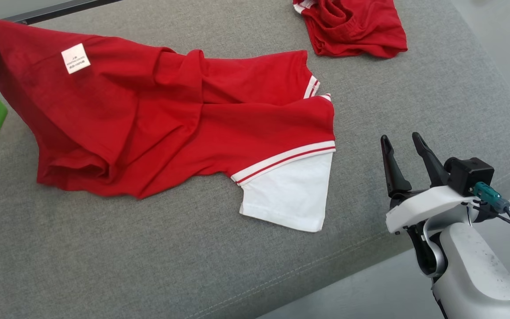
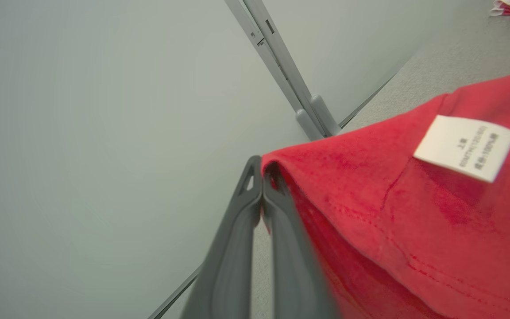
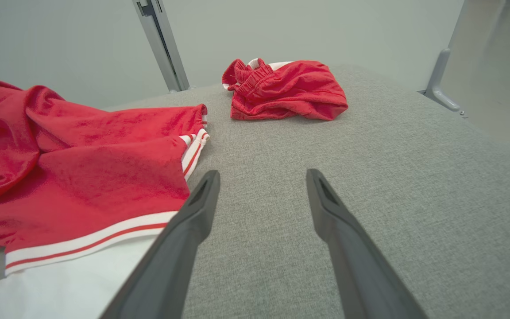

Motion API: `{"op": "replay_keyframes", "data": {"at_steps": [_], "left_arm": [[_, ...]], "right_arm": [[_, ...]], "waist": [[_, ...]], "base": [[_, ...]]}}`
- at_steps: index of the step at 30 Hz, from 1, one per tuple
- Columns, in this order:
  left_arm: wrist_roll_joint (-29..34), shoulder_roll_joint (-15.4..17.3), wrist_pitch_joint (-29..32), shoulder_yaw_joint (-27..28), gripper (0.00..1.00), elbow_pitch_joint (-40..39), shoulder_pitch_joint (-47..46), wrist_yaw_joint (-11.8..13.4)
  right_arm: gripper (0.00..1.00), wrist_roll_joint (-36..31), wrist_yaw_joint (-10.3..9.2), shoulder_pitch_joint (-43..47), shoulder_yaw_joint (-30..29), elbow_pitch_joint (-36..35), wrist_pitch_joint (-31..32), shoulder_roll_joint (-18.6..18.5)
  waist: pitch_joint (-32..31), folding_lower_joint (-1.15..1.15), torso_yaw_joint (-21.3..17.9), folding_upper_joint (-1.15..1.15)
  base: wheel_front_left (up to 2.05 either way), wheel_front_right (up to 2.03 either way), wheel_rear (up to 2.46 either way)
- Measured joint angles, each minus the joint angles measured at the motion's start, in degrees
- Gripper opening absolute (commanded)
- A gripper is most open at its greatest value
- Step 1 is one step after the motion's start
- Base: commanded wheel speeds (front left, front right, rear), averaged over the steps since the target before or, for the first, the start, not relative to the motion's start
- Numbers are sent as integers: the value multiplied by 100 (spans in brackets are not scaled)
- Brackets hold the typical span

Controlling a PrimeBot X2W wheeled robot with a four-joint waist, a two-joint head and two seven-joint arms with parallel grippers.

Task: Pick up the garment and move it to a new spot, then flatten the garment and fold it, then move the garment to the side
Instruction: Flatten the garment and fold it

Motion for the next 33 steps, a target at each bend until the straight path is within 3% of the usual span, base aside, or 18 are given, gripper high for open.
{"op": "replay_keyframes", "data": {"at_steps": [4, 10, 11, 12, 13, 14, 33], "left_arm": [[67, 70, 0, 190, 0, 75, 106, 199], [77, 49, 0, 368, 0, 131, 348, 198], [82, 38, 0, 403, 24, 124, 378, 197], [93, 22, 0, 434, 24, 119, 403, 197], [102, 4, 0, 474, 86, 99, 425, 197], [138, -18, 0, 523, 100, 65, 449, 199], [324, -227, 0, 1432, 100, -658, 1200, 256]], "right_arm": [[100, -23, -1, -21, -5, -10, 0, 0], [100, -41, 0, -44, 8, -7, 0, -8], [100, -43, 0, -54, 12, -7, 0, -7], [100, -49, 0, -59, 16, -8, 0, -7], [100, -53, 0, -59, 23, -4, 0, -8], [100, -54, 0, -60, 26, -2, 0, -9], [100, -74, 0, -66, -18, 85, 0, -44]], "waist": [[18, 0, 16, 0], [40, 0, 59, 0], [46, 0, 68, 0], [51, 0, 80, 0], [55, 0, 93, 0], [58, 0, 107, 0], [-104, 0, 570, 0]], "base": [[0, 0, 0], [0, 0, 0], [0, 0, 0], [0, 0, 0], [0, 0, 0], [0, 0, 0], [0, 0, 0]]}}
